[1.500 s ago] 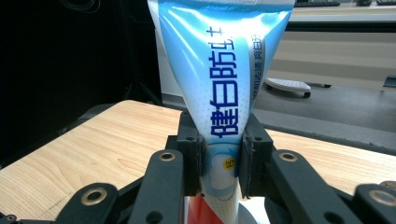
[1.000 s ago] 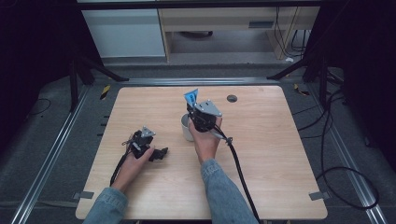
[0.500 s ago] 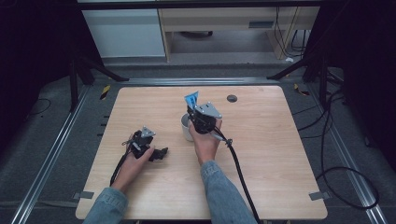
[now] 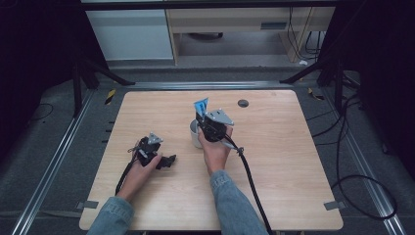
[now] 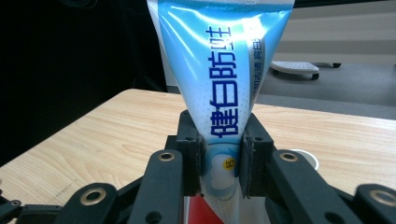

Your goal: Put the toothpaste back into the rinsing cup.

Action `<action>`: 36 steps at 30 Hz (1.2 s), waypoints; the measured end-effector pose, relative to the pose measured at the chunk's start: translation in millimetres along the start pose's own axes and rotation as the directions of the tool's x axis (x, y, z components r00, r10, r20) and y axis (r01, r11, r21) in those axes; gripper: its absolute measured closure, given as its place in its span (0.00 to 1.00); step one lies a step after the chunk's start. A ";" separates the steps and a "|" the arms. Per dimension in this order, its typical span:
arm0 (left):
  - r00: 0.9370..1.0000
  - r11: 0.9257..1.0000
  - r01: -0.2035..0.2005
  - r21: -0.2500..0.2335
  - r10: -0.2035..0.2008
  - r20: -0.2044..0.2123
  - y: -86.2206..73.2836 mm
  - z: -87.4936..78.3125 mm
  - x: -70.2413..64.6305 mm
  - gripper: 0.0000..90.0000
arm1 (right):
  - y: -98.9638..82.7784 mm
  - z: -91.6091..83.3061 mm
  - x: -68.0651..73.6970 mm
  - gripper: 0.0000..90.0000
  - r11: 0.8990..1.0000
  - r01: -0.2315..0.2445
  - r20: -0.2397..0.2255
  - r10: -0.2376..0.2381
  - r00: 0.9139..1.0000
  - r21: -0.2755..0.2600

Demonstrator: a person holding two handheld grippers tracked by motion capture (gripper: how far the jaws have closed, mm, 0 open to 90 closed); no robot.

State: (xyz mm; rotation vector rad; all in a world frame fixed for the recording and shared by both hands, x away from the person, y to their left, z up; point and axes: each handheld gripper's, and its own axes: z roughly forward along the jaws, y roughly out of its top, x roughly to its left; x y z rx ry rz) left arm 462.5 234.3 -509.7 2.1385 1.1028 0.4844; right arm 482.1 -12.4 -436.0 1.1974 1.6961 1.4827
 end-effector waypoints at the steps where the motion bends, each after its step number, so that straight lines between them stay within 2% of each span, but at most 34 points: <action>1: 1.000 1.000 0.000 0.000 0.000 0.000 0.0 0.0 0.0 0.00 | -0.2 -0.1 -0.1 0.82 1.000 -0.005 -0.002 0.005 1.000 0.001; 5: 1.000 1.000 0.000 0.000 0.000 0.000 0.0 0.0 0.0 0.00 | -0.2 0.3 -0.8 0.81 1.000 -0.005 -0.002 0.005 1.000 0.000; 10: 1.000 1.000 0.000 0.000 0.000 0.000 0.0 0.0 0.0 0.00 | 1.4 1.2 -7.7 0.80 0.999 -0.044 0.009 0.044 0.999 0.010; 25: 1.000 1.000 0.000 0.000 0.000 0.000 0.0 0.0 0.0 0.00 | 1.9 2.2 -20.0 0.79 0.995 -0.098 0.007 0.098 0.995 0.022; 36: 1.000 1.000 0.000 0.000 0.000 0.000 0.0 0.0 0.0 0.00 | 2.4 2.2 -21.5 0.78 0.995 -0.094 0.001 0.094 0.996 0.028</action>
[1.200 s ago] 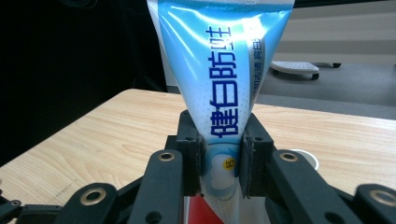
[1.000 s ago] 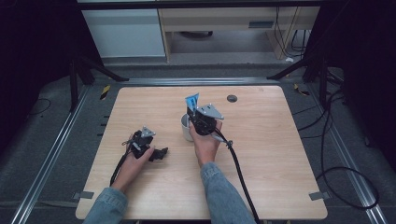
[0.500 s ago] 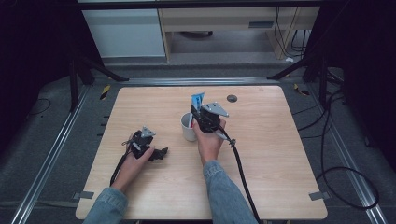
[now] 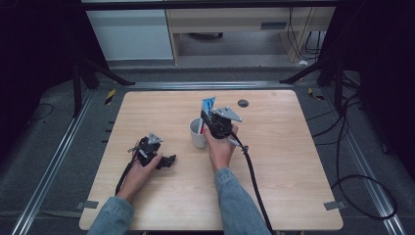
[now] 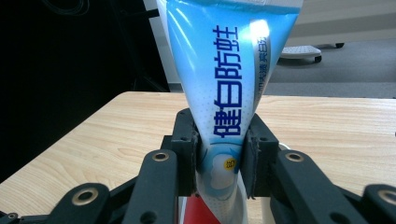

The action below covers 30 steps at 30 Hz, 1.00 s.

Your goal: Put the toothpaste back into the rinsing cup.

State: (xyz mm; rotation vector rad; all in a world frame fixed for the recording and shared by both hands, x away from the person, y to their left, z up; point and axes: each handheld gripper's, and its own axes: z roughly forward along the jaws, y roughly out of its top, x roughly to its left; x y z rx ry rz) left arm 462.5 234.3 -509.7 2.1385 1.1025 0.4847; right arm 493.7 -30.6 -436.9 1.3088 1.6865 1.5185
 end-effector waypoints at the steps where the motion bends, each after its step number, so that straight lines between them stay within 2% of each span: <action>1: 1.000 1.000 0.000 0.000 0.000 0.000 0.0 0.0 0.0 0.00 | 0.1 0.1 -0.1 0.78 1.000 0.000 0.000 0.000 1.000 0.001; 12: 1.000 1.000 0.000 0.000 0.000 0.000 0.0 0.0 0.0 0.00 | 1.0 0.6 -0.9 0.74 1.000 0.001 -0.003 -0.001 1.000 0.010; 30: 1.000 1.000 0.000 0.000 0.000 0.000 0.0 0.0 0.0 0.00 | 1.9 0.9 -4.1 0.63 1.000 -0.004 -0.004 0.004 1.000 0.025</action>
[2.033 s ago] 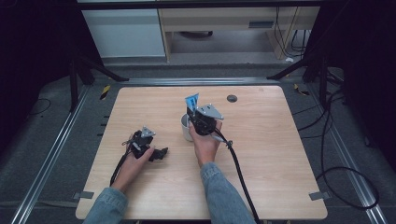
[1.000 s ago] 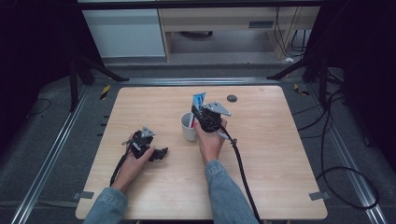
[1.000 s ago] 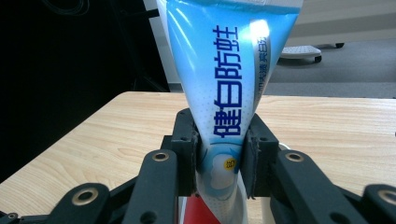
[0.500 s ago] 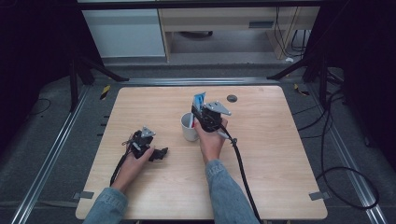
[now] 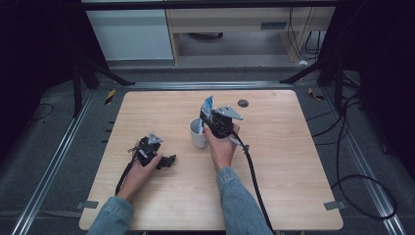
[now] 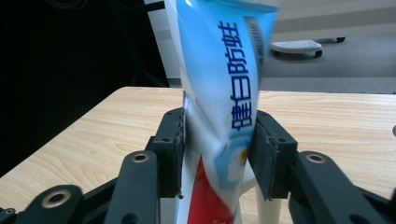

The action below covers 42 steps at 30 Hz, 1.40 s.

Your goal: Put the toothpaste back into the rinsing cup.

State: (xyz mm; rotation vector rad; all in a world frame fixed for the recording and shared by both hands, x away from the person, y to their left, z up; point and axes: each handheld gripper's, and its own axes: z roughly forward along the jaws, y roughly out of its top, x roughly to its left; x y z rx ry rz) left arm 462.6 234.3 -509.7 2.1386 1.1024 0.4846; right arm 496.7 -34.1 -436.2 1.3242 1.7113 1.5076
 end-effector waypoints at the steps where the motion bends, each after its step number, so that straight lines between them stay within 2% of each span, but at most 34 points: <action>1: 1.000 1.000 0.000 0.000 0.000 0.000 0.0 0.0 0.0 0.00 | 0.1 -0.2 -0.3 0.63 1.000 0.001 0.000 -0.001 1.000 0.002; 15: 1.000 1.000 0.000 0.000 0.000 0.000 0.0 0.0 0.0 0.00 | 3.0 -4.8 1.6 0.59 1.000 0.026 -0.013 -0.026 1.000 0.015; 24: 1.000 1.000 0.000 0.000 0.000 0.000 0.0 0.0 0.0 0.00 | 13.0 -16.1 3.1 0.48 0.996 0.089 0.022 -0.089 0.996 0.021; 27: 1.000 1.000 0.000 0.000 0.000 0.000 0.0 0.0 0.0 0.00 | 15.4 -19.6 2.6 0.44 0.992 0.122 0.040 -0.124 0.992 0.035; 37: 1.000 1.000 0.000 0.000 0.000 0.000 0.1 0.1 -0.1 0.00 | 22.5 -28.9 -2.5 0.25 0.977 0.186 0.094 -0.196 0.976 0.104; 42: 1.000 1.000 0.000 -0.001 0.000 -0.001 0.0 0.1 -0.1 0.00 | 25.0 -33.9 -6.6 0.16 0.961 0.228 0.105 -0.245 0.964 0.155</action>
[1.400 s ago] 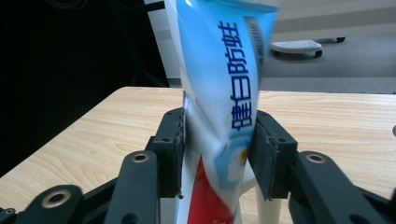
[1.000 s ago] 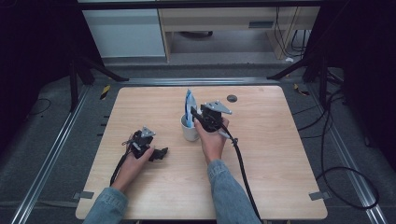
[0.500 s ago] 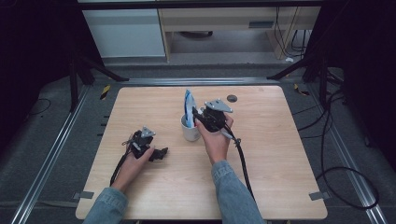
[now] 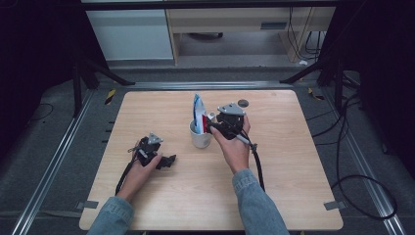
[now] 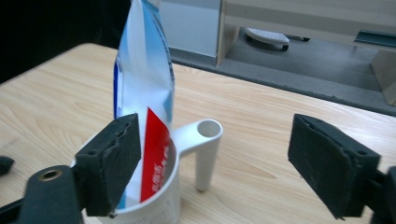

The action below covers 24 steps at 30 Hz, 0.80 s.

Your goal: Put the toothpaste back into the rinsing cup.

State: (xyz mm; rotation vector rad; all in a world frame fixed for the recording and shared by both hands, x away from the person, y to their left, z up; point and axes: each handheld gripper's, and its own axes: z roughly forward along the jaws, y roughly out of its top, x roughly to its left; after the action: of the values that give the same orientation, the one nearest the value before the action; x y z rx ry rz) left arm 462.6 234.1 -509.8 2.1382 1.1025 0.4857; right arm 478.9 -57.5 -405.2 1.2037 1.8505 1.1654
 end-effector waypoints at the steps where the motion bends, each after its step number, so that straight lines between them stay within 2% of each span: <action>1: 1.000 1.000 0.000 0.000 0.000 0.000 0.0 0.0 0.0 0.00 | 0.3 -0.9 -0.6 0.15 1.000 0.000 -0.001 0.000 1.000 0.006; 8: 1.000 1.000 0.001 0.001 -0.001 -0.001 0.4 0.3 -0.5 0.00 | 5.6 -11.8 -15.9 0.10 0.999 0.026 -0.012 -0.026 1.000 0.041; 11: 1.000 1.000 0.000 0.001 0.000 -0.001 0.4 0.3 -0.6 0.00 | 5.7 -18.4 -26.2 0.11 0.997 0.041 0.003 -0.041 0.999 0.059; 20: 1.000 1.000 0.001 0.000 -0.001 -0.001 0.4 0.3 -0.6 0.00 | -9.1 -43.4 -57.5 0.16 0.993 0.070 0.014 -0.072 0.997 0.091; 24: 1.000 1.000 0.001 0.000 -0.001 -0.001 0.4 0.3 -0.7 0.00 | -20.7 -55.3 -71.3 0.18 0.993 0.053 0.014 -0.055 0.998 0.105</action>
State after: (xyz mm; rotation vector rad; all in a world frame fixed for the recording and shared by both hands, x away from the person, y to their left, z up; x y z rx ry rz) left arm 462.6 233.3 -509.7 2.1375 1.1043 0.4865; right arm 451.4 -145.7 -398.7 1.2094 1.9400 1.0372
